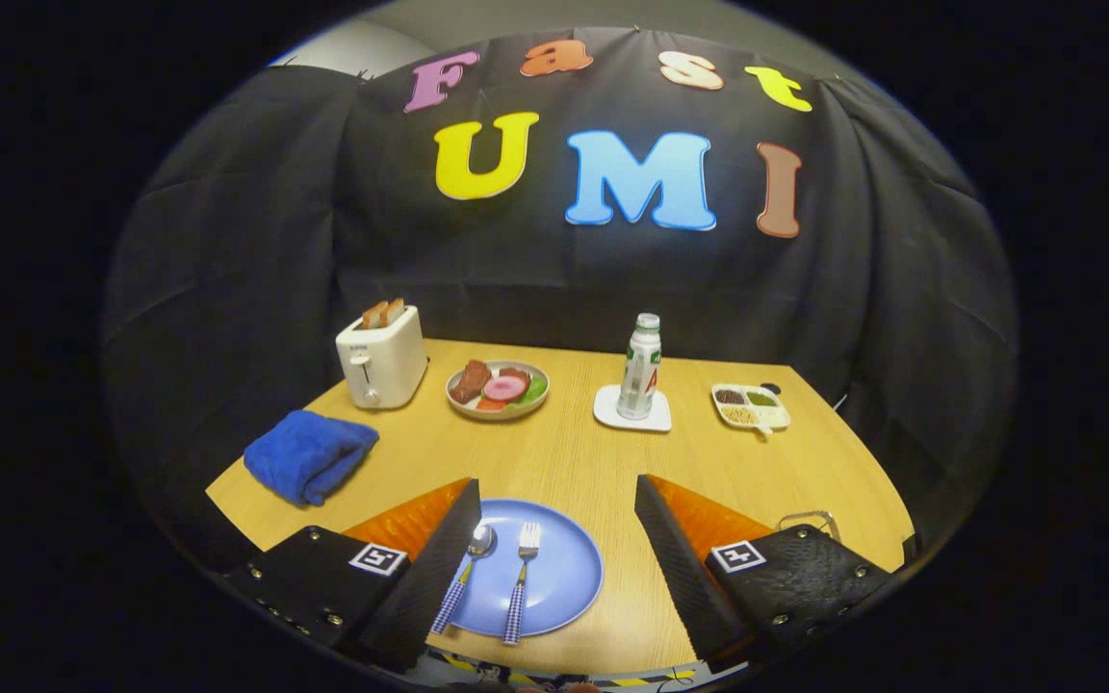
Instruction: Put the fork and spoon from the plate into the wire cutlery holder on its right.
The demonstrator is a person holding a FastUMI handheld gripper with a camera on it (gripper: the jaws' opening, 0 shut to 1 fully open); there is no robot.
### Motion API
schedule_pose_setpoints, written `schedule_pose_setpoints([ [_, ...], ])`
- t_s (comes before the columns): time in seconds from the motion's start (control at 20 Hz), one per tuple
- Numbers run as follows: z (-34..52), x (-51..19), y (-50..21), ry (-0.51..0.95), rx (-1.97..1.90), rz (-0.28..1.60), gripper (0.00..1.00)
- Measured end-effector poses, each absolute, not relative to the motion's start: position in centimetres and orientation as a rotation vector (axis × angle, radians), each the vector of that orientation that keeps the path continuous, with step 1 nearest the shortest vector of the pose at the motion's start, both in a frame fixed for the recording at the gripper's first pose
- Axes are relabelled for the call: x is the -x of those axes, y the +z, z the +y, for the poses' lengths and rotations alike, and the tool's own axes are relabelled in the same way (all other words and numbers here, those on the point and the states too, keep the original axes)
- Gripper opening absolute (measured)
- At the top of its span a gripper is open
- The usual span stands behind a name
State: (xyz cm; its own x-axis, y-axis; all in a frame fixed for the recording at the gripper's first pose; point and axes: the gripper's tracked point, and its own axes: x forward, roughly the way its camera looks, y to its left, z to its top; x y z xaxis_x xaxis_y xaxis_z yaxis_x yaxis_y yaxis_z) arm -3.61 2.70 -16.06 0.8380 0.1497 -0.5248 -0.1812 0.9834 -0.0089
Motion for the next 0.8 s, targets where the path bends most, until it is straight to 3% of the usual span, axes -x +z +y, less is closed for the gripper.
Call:
schedule_pose_setpoints([
  [0.35,4.1,6.4,-22.5,0.203,0.088,0.805,0.99],
  [0.8,4.2,7.4,-25.2,0.198,0.099,0.900,0.99],
])
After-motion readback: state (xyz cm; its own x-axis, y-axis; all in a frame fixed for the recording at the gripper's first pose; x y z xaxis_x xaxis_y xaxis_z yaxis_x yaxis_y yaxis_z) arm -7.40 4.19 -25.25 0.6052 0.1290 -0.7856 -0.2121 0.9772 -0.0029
